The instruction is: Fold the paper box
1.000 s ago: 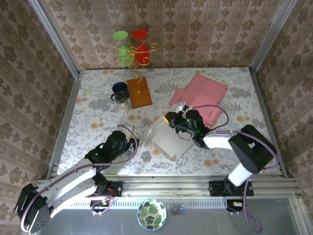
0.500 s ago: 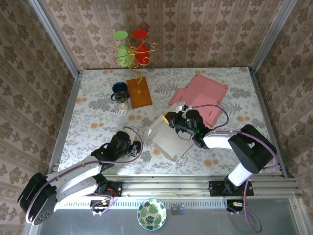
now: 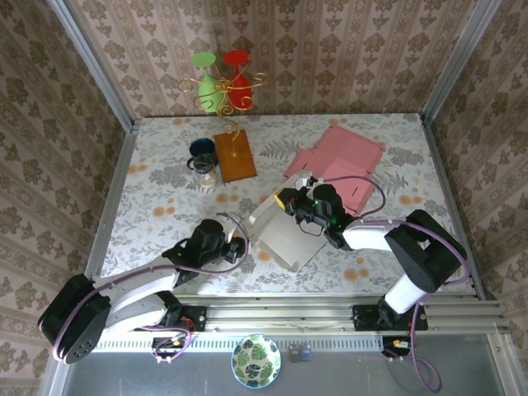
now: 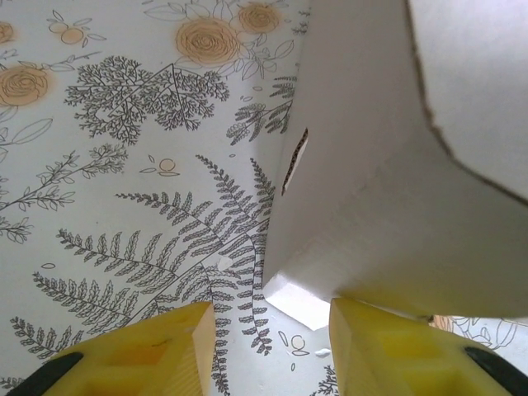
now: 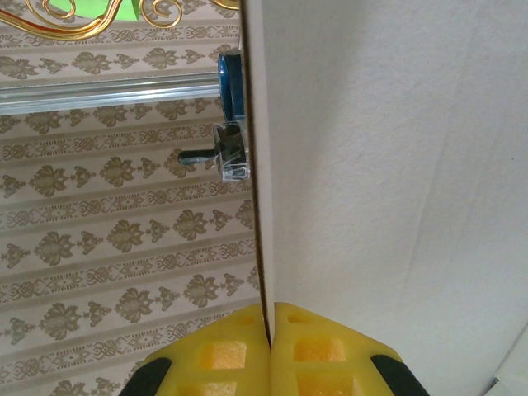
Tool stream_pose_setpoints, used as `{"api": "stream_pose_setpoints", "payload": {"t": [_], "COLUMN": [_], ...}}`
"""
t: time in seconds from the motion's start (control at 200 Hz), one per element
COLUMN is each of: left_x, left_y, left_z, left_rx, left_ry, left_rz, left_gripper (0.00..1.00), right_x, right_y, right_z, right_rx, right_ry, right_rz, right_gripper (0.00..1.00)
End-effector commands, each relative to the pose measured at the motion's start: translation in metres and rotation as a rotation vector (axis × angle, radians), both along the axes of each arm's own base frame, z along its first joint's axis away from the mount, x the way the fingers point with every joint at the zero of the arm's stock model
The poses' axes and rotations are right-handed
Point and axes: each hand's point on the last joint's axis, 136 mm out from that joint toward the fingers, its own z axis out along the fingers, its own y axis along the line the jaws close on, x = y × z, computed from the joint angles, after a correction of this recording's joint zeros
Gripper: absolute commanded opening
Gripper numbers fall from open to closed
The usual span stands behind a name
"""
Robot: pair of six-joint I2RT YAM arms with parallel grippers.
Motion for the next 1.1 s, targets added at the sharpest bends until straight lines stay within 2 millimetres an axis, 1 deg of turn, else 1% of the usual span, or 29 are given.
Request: {"api": "stream_pose_setpoints", "payload": {"t": [0.0,0.32,0.595,0.77,0.99,1.095], "left_x": [0.009,0.013,0.018,0.025,0.028,0.029], "left_y": [-0.011,-0.022,-0.028,-0.031,-0.032,-0.033], "left_z": [0.017,0.026,0.027,0.033,0.047,0.05], "left_rx": [-0.025,-0.035,-0.026,-0.031,-0.051,-0.054], "left_ry": [-0.053,-0.072,-0.078,-0.101,-0.133,-0.141], "left_rz": [-0.027,-0.064,-0.073,-0.064,-0.053,-0.054], "left_gripper": [0.4,0.32,0.32,0.28,0.28,0.27], "right_x": [-0.004,-0.001,0.001,0.004,0.009,0.01], "right_y": [0.002,0.005,0.009,0.011,0.01,0.011], "right_z": [-0.02,-0.018,-0.016,-0.009,0.002,0.005], "right_rx": [-0.046,-0.03,-0.015,0.002,0.035,0.046], "right_ry": [0.055,0.059,0.063,0.053,0.052,0.053], "right_rz": [0.019,0.022,0.023,0.017,-0.015,-0.019], "right_gripper": [0.0,0.0,0.0,0.0,0.0,0.0]}}
